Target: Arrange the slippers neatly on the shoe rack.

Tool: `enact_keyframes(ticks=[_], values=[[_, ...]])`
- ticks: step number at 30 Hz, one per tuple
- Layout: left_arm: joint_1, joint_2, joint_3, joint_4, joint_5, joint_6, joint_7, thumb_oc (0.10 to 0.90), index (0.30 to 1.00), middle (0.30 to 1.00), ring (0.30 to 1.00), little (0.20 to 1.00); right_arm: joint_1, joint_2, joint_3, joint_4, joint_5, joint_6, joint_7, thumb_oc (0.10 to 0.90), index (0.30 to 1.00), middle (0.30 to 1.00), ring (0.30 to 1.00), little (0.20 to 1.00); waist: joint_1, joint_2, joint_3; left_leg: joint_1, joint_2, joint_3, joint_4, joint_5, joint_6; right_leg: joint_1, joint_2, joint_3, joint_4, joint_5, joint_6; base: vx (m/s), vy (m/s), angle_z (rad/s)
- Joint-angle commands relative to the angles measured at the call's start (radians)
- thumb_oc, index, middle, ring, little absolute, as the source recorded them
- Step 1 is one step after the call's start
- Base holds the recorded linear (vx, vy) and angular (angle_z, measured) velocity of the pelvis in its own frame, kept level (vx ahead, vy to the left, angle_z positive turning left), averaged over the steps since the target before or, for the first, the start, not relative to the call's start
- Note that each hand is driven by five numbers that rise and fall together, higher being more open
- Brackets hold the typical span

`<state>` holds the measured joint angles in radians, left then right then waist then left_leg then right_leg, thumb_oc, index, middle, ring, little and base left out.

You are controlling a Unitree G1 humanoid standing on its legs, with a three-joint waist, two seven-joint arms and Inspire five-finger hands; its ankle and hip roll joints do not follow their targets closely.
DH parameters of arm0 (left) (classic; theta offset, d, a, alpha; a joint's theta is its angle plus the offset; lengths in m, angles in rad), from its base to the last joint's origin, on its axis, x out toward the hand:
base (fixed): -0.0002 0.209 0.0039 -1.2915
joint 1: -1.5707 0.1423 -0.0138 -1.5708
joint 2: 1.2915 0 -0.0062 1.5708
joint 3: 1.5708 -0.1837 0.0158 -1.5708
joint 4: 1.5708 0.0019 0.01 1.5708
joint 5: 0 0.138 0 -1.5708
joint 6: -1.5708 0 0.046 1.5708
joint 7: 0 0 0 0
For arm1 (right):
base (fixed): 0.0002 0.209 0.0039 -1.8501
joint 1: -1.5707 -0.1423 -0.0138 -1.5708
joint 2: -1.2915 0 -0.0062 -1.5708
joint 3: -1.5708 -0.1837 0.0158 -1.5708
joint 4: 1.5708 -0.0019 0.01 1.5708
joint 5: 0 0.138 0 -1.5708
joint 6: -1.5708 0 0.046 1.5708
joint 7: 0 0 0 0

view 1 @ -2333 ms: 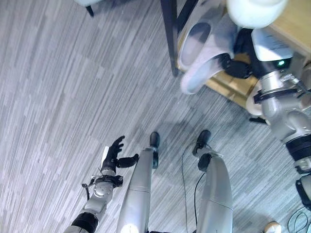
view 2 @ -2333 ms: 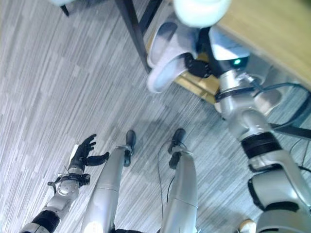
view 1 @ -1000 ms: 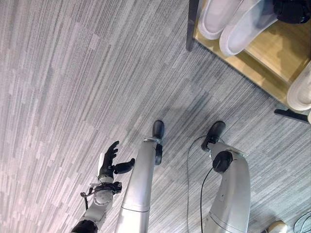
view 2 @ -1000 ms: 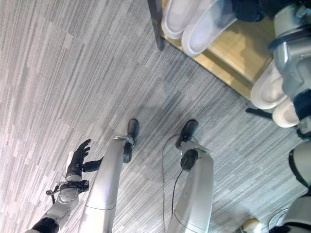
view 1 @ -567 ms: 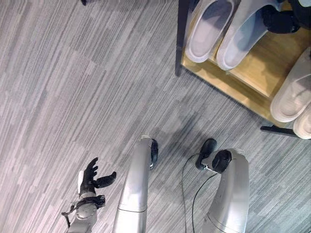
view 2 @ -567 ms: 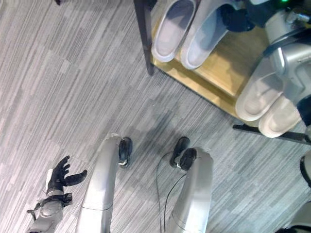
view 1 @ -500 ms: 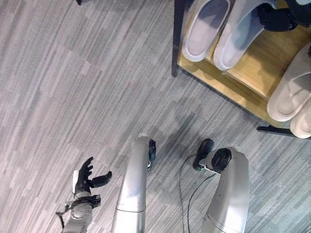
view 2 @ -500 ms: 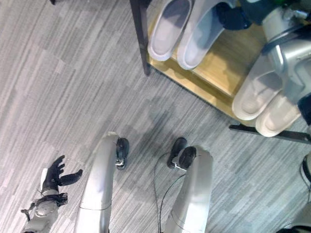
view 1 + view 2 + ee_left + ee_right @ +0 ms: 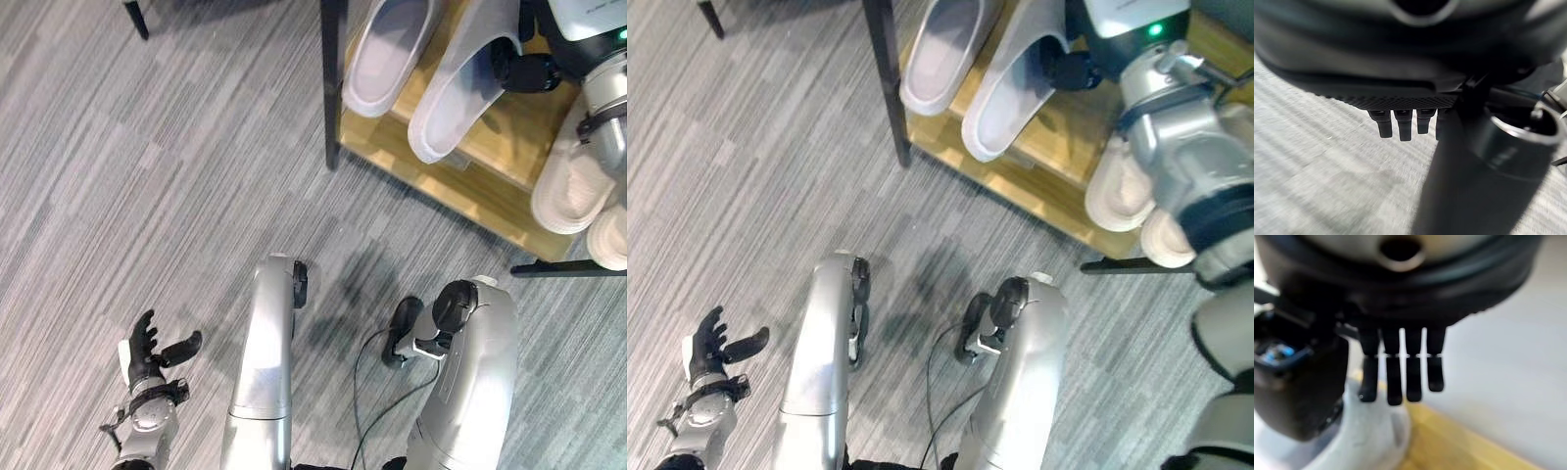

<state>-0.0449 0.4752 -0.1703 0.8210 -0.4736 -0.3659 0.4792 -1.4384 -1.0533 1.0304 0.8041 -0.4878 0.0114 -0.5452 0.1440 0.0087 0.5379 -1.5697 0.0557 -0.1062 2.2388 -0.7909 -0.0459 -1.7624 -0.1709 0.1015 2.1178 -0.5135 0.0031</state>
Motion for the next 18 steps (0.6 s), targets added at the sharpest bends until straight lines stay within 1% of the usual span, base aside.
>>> enact_keyframes(ticks=[1,2,3,5,6,11,14,18], values=[[0.053,0.051,0.049,0.011,-0.029,-0.046,0.066,0.8,0.9,0.9,0.9,0.9,-0.186,-0.027,-0.041,0.004,0.036,0.037,-0.087,0.4,0.3,0.3,0.3,0.3,0.031,0.024,-0.018,0.0,-0.035,-0.058,-0.047,-0.017,0.071,0.192,-0.002,0.067,0.118,-0.239,-0.054,0.03,0.027,-0.1],[0.055,0.056,0.05,0.017,-0.03,-0.047,0.068,0.8,0.9,0.9,0.9,0.9,-0.2,-0.021,-0.024,0.024,0.041,0.033,-0.08,0.4,0.3,0.3,0.3,0.3,0.031,0.025,-0.018,0.0,-0.034,-0.059,-0.036,-0.021,0.071,0.192,-0.001,0.075,0.129,-0.242,-0.056,0.02,0.009,0.07],[0.053,0.064,0.044,0.024,-0.03,-0.057,0.072,0.8,0.9,0.9,0.9,0.9,-0.237,0.003,0.016,0.081,0.057,0.026,-0.071,0.4,0.3,0.3,0.3,0.3,0.032,0.025,-0.018,0.0,-0.032,-0.056,-0.013,-0.03,0.066,0.192,-0.005,0.083,0.15,-0.25,-0.06,0.02,0.006,0.13],[0.062,0.068,0.045,0.036,-0.034,-0.057,0.07,0.8,0.9,0.9,0.9,0.9,-0.252,0.015,0.039,0.102,0.068,0.016,-0.071,0.4,0.3,0.3,0.3,0.3,0.035,0.026,-0.018,0.0,-0.03,-0.055,-0.003,-0.034,0.065,0.192,-0.005,0.09,0.163,-0.254,-0.064,0.0,0.0,0.0],[0.072,0.072,0.045,0.052,-0.03,-0.058,0.068,0.8,0.9,0.9,0.9,0.9,-0.269,0.025,0.073,0.13,0.06,0.005,-0.073,0.4,0.3,0.3,0.3,0.3,0.039,0.027,-0.018,0.0,-0.032,-0.053,0.006,-0.035,0.062,0.192,-0.009,0.091,0.175,-0.255,-0.064,0.0,0.0,0.0],[0.094,0.071,0.04,0.066,-0.034,-0.066,0.062,0.8,0.9,0.9,0.9,0.9,-0.276,0.038,0.084,0.19,0.088,-0.017,-0.077,0.4,0.3,0.3,0.3,0.3,0.053,0.027,-0.018,0.0,-0.035,-0.056,0.006,-0.035,0.06,0.192,-0.008,0.099,0.189,-0.254,-0.07,0.0,0.0,0.0],[0.105,0.071,0.04,0.066,-0.033,-0.068,0.062,0.8,0.9,0.9,0.9,0.9,-0.278,0.038,0.097,0.182,0.091,-0.027,-0.073,0.4,0.3,0.3,0.3,0.3,0.058,0.025,-0.018,0.0,-0.034,-0.058,0.009,-0.037,0.058,0.192,-0.009,0.099,0.193,-0.256,-0.072,0.0,0.0,0.0],[0.096,0.075,0.035,0.077,-0.033,-0.069,0.058,0.8,0.9,0.9,0.9,0.9,-0.28,0.044,0.13,0.158,0.085,-0.042,-0.045,0.4,0.3,0.3,0.3,0.3,0.061,0.015,-0.018,0.0,-0.032,-0.064,0.02,-0.042,0.054,0.192,-0.006,0.102,0.197,-0.255,-0.073,0.0,0.0,0.0]])
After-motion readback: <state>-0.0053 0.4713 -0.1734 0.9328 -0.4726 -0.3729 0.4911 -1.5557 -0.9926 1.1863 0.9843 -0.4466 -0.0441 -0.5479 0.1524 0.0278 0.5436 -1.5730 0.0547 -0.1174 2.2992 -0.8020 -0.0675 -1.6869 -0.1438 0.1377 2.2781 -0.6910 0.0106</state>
